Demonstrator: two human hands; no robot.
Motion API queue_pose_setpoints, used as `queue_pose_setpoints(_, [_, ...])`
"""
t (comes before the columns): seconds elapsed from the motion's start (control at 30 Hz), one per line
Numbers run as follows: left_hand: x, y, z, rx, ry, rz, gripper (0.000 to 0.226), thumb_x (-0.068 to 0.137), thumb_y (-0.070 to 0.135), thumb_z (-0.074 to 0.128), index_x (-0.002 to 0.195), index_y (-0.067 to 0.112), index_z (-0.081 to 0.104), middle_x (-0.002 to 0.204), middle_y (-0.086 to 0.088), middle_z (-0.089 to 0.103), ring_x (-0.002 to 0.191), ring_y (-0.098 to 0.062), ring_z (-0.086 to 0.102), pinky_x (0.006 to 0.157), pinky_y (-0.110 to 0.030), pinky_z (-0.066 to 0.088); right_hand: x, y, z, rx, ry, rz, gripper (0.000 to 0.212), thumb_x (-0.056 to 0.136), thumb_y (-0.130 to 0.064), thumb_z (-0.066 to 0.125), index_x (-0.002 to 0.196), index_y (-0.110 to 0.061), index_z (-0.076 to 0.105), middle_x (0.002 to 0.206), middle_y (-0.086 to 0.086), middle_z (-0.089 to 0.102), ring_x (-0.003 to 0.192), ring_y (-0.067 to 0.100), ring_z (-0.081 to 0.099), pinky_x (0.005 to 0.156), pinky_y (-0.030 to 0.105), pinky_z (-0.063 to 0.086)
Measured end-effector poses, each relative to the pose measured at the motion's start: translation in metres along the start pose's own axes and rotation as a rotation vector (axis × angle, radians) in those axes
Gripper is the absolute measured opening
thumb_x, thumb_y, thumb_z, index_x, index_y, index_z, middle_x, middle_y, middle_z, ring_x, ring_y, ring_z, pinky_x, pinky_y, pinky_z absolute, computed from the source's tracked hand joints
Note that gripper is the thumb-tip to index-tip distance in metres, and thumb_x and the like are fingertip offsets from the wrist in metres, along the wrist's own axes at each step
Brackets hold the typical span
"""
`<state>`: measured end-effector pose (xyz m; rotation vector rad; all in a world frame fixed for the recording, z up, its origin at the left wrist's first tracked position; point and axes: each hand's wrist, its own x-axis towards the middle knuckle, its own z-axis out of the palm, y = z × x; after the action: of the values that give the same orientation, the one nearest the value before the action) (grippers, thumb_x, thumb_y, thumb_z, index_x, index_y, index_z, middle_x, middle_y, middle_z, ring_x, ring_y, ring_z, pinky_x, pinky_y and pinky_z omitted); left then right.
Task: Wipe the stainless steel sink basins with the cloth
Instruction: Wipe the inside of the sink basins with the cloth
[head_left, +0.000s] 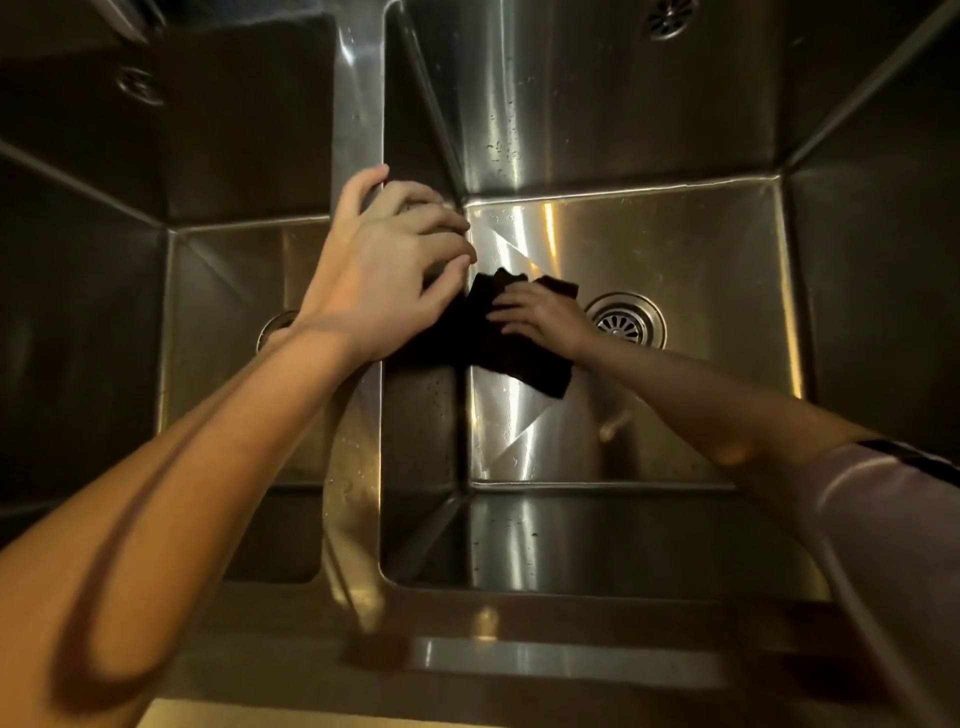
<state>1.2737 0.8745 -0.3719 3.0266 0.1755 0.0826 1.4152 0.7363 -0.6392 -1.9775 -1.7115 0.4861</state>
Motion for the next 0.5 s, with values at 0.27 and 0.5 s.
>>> queue_pose_setpoints(0.27, [0.001,0.000,-0.001,-0.005,-0.031,-0.006,0.037,0.095,0.038,0.037,0.104,0.028,0.072,0.118,0.010,0.065,0.125,-0.015,0.044,0.115,-0.037,0.010,0.019,0.029,-0.023,0.088,0.170,0.417,0.031,0.091,-0.023,0.061,0.121,-0.017,0.066,0.129,0.006,0.061,0.127,0.028,0.046,0.107,0.028,0.026])
queue_pose_setpoints(0.5, [0.003,-0.001,-0.001,-0.020,-0.017,0.002,0.038,0.095,0.038,0.038,0.102,0.027,0.073,0.117,0.009,0.066,0.126,-0.017,0.045,0.114,-0.038,0.010,0.005,0.009,-0.003,0.100,0.304,0.516,0.027,0.092,-0.019,0.060,0.117,-0.014,0.068,0.128,0.006,0.062,0.128,0.027,0.044,0.106,0.019,0.020])
